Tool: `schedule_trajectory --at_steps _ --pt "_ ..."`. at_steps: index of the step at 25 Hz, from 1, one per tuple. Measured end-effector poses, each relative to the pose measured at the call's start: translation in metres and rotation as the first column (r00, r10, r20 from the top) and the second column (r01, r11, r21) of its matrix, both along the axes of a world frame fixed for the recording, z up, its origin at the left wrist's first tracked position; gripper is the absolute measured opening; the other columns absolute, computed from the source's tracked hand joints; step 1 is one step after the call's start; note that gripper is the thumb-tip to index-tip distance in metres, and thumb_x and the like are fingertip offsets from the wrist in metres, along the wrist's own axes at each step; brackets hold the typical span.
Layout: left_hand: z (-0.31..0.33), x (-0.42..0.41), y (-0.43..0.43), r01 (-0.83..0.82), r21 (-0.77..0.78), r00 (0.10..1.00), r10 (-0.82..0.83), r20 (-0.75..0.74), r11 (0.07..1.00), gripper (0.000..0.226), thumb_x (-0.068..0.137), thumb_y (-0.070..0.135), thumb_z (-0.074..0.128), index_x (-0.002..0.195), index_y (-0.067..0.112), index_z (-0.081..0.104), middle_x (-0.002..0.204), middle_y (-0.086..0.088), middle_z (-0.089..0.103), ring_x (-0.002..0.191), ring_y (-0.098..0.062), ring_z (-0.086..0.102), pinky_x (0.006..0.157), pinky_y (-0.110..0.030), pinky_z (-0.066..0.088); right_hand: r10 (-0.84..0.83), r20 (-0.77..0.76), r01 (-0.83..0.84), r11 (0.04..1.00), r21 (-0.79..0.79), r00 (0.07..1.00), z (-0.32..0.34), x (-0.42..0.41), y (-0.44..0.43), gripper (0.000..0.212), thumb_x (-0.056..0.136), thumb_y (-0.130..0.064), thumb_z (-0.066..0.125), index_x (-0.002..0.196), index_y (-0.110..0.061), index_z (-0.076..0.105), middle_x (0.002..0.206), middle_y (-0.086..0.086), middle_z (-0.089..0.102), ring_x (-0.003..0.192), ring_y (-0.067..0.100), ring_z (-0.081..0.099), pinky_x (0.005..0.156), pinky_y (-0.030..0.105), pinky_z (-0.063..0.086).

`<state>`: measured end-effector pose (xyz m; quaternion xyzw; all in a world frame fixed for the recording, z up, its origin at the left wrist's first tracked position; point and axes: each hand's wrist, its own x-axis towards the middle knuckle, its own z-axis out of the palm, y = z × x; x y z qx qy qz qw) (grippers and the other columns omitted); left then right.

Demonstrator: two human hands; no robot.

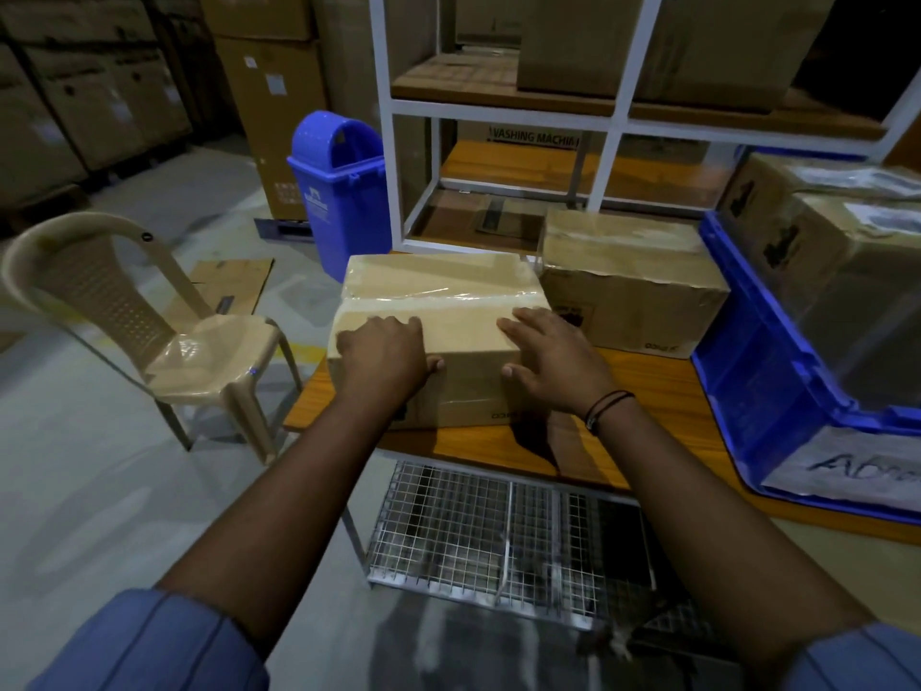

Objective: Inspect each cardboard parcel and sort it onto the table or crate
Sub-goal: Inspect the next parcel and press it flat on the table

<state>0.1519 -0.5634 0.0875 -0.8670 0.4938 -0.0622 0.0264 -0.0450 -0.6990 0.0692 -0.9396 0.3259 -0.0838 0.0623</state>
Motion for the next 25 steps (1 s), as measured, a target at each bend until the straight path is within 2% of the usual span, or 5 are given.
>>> schedule_trajectory --at_steps 3,5,9,17,25 --pt "-0.014 0.023 -0.019 0.019 0.014 0.999 -0.018 -0.032 1.000 0.062 0.100 0.062 0.047 0.149 0.024 0.038 0.131 -0.023 0.055 0.115 -0.046 0.059 0.099 -0.062 0.047 -0.059 0.046 0.061 0.997 -0.043 0.997 -0.006 0.017 0.001 0.064 0.100 -0.042 0.062 0.157 -0.027 0.038 0.167 0.004 0.031 0.154 0.025 0.026 0.121 0.047 0.034" --pt "-0.024 0.038 -0.033 0.028 0.008 0.997 -0.027 -0.072 1.000 0.061 0.104 0.057 0.043 0.156 0.028 0.028 0.153 -0.028 0.039 0.135 -0.061 0.040 0.112 -0.073 0.031 -0.085 0.103 0.094 0.992 -0.087 0.991 -0.009 0.026 0.000 0.055 0.099 -0.039 0.065 0.148 -0.021 0.047 0.156 0.009 0.041 0.140 0.028 0.044 0.109 0.045 0.048" --pt "-0.028 0.058 -0.055 0.066 -0.097 0.990 -0.078 -0.120 0.993 0.057 0.107 0.051 0.042 0.159 0.032 0.028 0.167 -0.023 0.024 0.147 -0.065 0.013 0.120 -0.073 0.008 -0.135 0.189 0.163 0.976 -0.144 0.973 -0.014 0.046 -0.011 0.040 0.095 -0.039 0.070 0.124 -0.017 0.052 0.126 0.007 0.048 0.106 0.023 0.057 0.082 0.035 0.055" --pt "-0.025 0.095 -0.112 0.099 -0.082 0.984 -0.110 -0.142 0.992 0.058 0.107 0.045 0.045 0.161 0.035 0.026 0.169 -0.021 0.018 0.149 -0.064 0.007 0.119 -0.073 -0.001 -0.244 0.012 0.230 0.893 -0.386 0.970 -0.012 0.085 -0.045 0.030 0.099 -0.029 0.060 0.125 -0.014 0.062 0.121 0.009 0.064 0.117 0.031 0.052 0.097 0.048 0.041" --pt "-0.014 0.131 -0.171 0.149 0.057 0.973 -0.136 -0.188 0.987 0.069 0.107 0.025 0.046 0.162 0.044 0.010 0.173 -0.014 0.005 0.151 -0.060 0.001 0.121 -0.074 0.006 -0.335 -0.153 0.253 0.883 -0.396 0.930 -0.010 0.116 -0.080 0.052 0.099 -0.020 0.054 0.147 -0.002 0.044 0.137 0.016 0.057 0.129 0.033 0.046 0.107 0.051 0.038"
